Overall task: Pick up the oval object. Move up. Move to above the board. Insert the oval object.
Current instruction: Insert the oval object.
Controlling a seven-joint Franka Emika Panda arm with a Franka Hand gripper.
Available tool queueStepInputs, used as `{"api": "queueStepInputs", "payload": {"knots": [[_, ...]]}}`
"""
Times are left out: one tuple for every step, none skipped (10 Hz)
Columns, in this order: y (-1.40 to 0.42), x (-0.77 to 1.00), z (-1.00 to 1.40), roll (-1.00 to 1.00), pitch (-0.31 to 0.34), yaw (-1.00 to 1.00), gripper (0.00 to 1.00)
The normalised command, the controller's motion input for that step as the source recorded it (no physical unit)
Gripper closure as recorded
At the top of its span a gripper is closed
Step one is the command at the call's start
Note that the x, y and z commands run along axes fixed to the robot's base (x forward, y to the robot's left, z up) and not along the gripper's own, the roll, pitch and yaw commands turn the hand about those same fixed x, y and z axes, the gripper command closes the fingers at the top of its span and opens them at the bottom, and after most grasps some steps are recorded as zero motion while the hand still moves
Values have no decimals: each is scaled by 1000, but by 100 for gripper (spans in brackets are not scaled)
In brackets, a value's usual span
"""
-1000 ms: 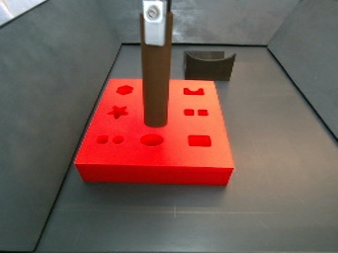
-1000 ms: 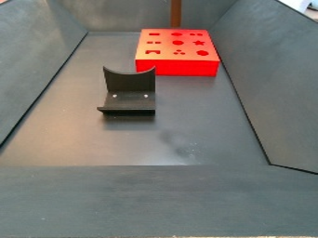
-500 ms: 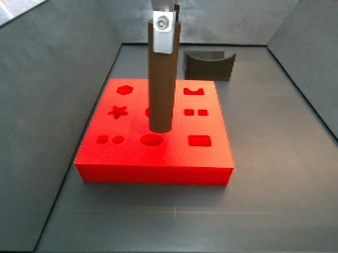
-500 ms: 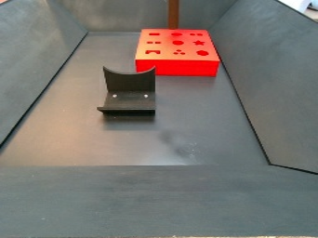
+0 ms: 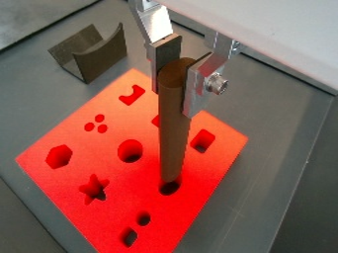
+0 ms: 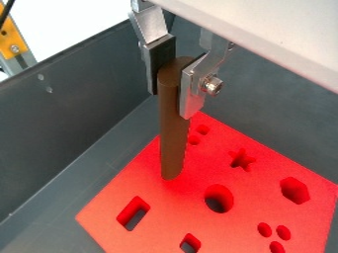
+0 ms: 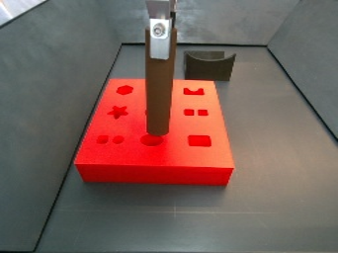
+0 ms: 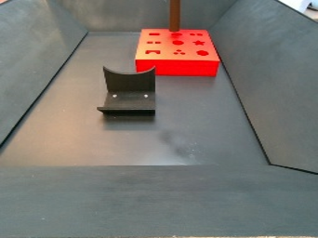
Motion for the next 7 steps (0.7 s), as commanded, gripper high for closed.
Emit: {"api": "queueStepInputs", "payload": {"knots": [[-111,0,-294,14,0,0,100],[-134,0,-191,0,0,11,100],[-74,0,-89,0,0,0,100],[-60,0,-166,0,0,0,100],[-37,-20,-177,0,-3,0,100],[0,-54,-151,0,0,0,100],[0,-74,-126,10,0,0,100]]}}
